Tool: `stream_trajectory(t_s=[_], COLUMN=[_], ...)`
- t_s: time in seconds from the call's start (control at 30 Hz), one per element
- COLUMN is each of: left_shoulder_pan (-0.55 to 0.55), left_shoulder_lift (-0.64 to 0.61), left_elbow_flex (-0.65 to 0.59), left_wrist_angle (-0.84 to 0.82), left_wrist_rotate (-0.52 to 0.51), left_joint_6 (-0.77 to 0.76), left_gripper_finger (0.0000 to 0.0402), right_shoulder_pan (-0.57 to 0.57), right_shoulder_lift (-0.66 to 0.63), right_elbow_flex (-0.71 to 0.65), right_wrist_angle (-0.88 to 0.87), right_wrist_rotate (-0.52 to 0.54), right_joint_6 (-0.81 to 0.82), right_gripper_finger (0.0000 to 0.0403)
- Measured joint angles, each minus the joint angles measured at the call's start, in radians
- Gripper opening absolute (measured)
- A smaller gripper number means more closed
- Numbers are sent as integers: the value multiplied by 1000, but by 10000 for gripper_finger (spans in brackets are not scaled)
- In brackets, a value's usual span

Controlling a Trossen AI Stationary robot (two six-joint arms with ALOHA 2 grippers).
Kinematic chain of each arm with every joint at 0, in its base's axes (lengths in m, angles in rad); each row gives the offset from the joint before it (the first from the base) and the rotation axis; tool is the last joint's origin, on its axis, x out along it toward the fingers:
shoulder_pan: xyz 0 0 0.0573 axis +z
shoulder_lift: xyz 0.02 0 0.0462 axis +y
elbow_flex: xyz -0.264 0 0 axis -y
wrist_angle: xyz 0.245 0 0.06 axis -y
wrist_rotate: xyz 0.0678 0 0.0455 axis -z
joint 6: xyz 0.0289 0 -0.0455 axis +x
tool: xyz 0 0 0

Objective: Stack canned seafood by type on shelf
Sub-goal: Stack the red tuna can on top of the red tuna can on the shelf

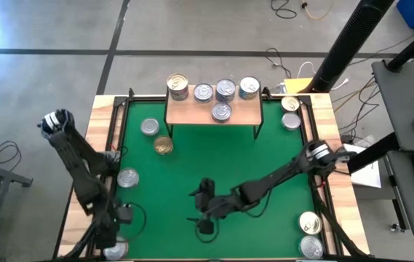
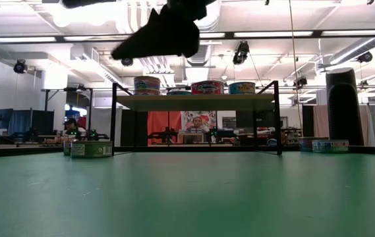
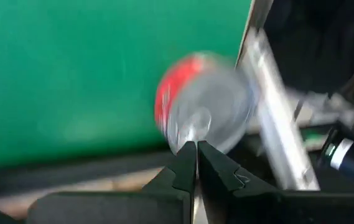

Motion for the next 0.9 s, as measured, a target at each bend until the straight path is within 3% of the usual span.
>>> stream_trajectory(t_s=[0.1,0.4,0.9], left_shoulder_pan=[-28,-47,30], left_shoulder_lift=[79,249,428], left_elbow_flex=[23,101,169], left_wrist_angle=[-3,-17,-20], left_wrist_rotate=[96,241,238], left_joint_6=[-12,39,293], left_gripper_finger=[0,0,0], right_shoulder_pan=[8,23,26], right_shoulder_lift=[45,91,77], right_elbow_flex=[95,164,161], right_wrist_angle=[-129,-182,-229], right_wrist_rotate=[84,80,79], right_joint_6=[47,116,117], right_gripper_finger=[400,400,400])
